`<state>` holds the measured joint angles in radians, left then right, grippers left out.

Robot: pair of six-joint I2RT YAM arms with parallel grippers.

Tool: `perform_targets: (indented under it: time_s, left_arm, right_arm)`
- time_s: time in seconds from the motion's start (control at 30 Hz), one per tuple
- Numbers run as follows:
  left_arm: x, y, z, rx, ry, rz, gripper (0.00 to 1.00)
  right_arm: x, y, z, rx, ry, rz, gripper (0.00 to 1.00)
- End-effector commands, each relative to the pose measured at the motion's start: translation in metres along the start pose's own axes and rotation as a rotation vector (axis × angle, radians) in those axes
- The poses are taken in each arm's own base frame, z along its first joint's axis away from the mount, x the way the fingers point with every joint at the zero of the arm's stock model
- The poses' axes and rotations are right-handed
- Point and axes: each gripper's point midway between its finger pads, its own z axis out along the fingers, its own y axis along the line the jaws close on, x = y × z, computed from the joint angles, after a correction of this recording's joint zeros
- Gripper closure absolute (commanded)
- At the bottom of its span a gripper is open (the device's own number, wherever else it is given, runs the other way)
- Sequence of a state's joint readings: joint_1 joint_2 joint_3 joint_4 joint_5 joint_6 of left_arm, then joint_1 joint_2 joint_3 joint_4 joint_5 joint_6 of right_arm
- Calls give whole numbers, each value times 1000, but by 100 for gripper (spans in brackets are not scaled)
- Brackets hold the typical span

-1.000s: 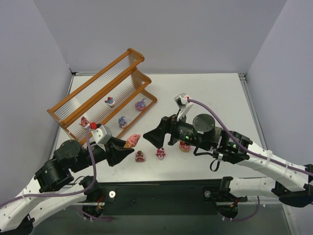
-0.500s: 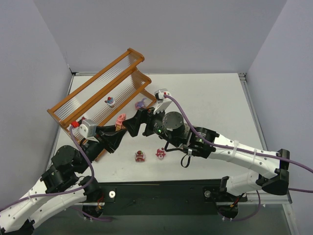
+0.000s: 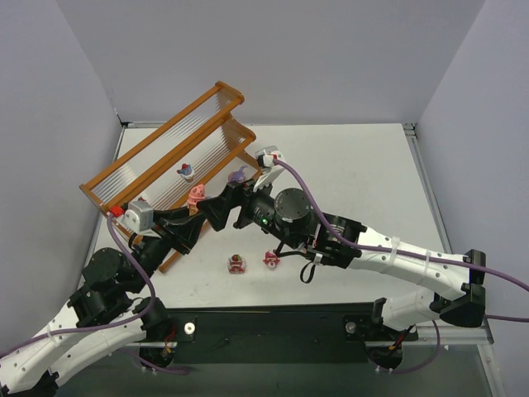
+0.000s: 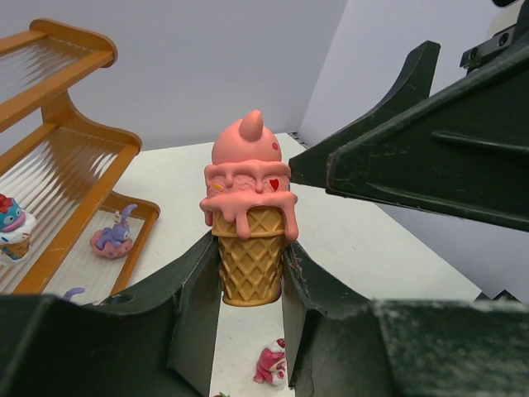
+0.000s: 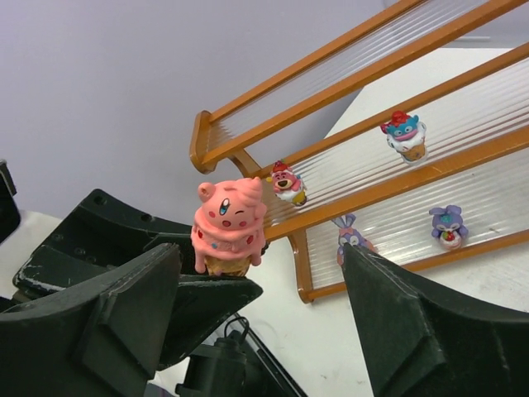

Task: Place and organize the plastic toys onto the shelf

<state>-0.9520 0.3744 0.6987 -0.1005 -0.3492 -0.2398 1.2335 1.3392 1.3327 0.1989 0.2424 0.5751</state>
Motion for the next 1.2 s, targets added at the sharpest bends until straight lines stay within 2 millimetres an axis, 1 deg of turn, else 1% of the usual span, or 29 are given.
perform_targets:
  time_s: [0.0, 0.03, 0.07, 0.13, 0.17, 0.23, 0.27, 0.33, 0.43, 0.5, 0.53, 0.57, 0.7, 0.73, 0.8, 0.83, 0.9, 0.93, 1.0, 1.03, 1.1, 1.13, 1.17]
  left_arm:
    - [-15, 0, 3, -8, -60, -8, 100]
    - [-14, -1, 3, -5, -58, -8, 100]
    - [-15, -1, 2, -2, -57, -7, 100]
    - [-14, -2, 2, 7, -54, -6, 100]
    - [-14, -3, 2, 10, -53, -7, 100]
    - [-11, -2, 2, 7, -46, -5, 100]
    - [-11, -3, 2, 11, -47, -4, 100]
    - [-11, -3, 2, 14, -46, -6, 100]
    - [-11, -3, 1, 14, -46, -6, 100]
    - [-10, -3, 1, 12, -43, -5, 100]
    - [-11, -3, 1, 14, -45, -5, 100]
    - [-10, -3, 1, 15, -41, -4, 100]
    - [-10, -2, 0, 10, -41, -4, 100]
    - [-9, -2, 0, 10, -40, -3, 100]
    - [-8, -1, 0, 7, -36, -2, 100]
    - [-9, -1, 0, 6, -37, -4, 100]
    - [-8, -1, 0, 4, -38, -4, 100]
    - [-8, 0, -1, 2, -39, -4, 100]
    - [-9, 0, -1, 0, -39, -6, 100]
    - [-11, 0, -1, -2, -44, -8, 100]
    - [-11, 0, -2, -4, -40, -18, 100]
    - [-11, 1, -2, -6, -38, -20, 95]
    - [-13, 0, -3, -3, -32, -21, 87]
  right_arm:
    - [-19, 18, -3, -66, -65, -3, 16]
    - [-18, 22, -2, -80, -54, -4, 14]
    - [-11, 19, 2, -67, -27, -15, 13]
    - [-14, 23, 6, -64, -24, -17, 12]
    - [-9, 22, 10, -61, -11, -28, 11]
    - [-11, 25, 13, -64, -14, -27, 12]
    - [-9, 25, 16, -59, -9, -29, 12]
    - [-10, 24, 19, -52, -11, -30, 12]
    - [-10, 26, 24, -49, -4, -26, 16]
    - [-11, 27, 28, -45, -5, -22, 20]
    - [-8, 26, 30, -42, 3, -24, 21]
    - [-11, 26, 31, -38, -3, -22, 25]
    - [-13, 26, 33, -28, -10, -22, 27]
    - [-11, 25, 35, -24, -6, -22, 29]
    - [-13, 26, 35, -25, -12, -23, 37]
    - [-12, 25, 36, -24, -6, -22, 48]
    - [-11, 25, 37, -24, 2, -17, 62]
    - [-10, 25, 37, -27, 15, -16, 76]
    - [-9, 23, 38, -20, 20, -17, 88]
    - [-7, 21, 37, -16, 28, -17, 100]
    - [-7, 17, 36, -6, 31, -18, 100]
    - [-7, 15, 36, -2, 31, -20, 100]
    - [-6, 9, 37, 11, 34, -22, 100]
